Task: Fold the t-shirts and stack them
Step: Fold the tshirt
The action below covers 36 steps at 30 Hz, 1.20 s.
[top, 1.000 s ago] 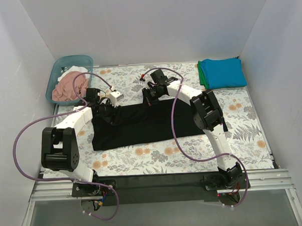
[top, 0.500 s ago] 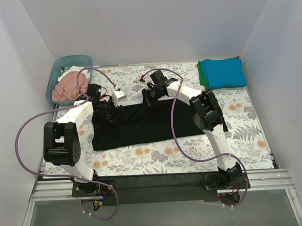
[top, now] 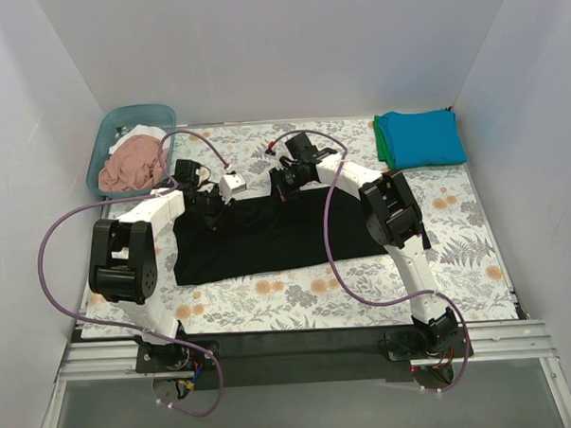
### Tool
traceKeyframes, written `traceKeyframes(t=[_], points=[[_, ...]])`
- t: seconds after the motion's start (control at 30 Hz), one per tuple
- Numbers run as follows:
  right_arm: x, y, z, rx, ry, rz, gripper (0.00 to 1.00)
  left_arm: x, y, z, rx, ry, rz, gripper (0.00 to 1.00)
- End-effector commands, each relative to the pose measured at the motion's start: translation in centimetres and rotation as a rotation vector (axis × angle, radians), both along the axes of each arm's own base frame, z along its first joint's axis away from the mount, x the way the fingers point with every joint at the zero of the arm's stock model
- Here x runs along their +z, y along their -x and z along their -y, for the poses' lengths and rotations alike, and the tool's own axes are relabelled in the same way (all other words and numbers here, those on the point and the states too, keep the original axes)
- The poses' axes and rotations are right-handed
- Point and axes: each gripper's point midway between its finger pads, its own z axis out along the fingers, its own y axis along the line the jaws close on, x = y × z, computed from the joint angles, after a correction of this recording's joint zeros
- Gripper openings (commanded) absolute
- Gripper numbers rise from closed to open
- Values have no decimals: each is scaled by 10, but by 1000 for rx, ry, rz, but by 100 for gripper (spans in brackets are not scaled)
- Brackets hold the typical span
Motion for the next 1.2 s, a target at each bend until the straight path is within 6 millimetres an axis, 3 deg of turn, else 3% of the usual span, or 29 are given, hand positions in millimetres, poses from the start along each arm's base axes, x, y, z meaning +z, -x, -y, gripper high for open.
traceKeyframes(t=[0.0,0.2,0.3,0.5,0.73,0.83,0.93,0.97,1.0,1.17], points=[[34,-6,0,-1,-59,52,1,11,-24,-3,20,-27,74,21],[36,-5,5,-13,-68,46,1,17,-36,-4,33,-40,83,4],[37,-5,10,-29,-77,45,1,26,-49,-5,64,-44,105,0],[52,-14,19,-100,-120,91,1,41,-84,-7,112,-65,165,0],[65,-22,26,-167,-179,154,5,36,-110,-20,150,-146,201,0],[65,-24,23,-160,-213,177,13,33,-113,-28,171,-186,210,0],[58,-23,19,-139,-223,153,36,38,-114,-28,171,-185,239,0],[56,-21,18,-133,-225,141,53,38,-112,-28,164,-186,240,0],[55,-20,19,-129,-221,144,59,38,-110,-26,154,-176,237,0],[57,-28,22,-131,-222,158,63,39,-107,-23,133,-163,244,0]])
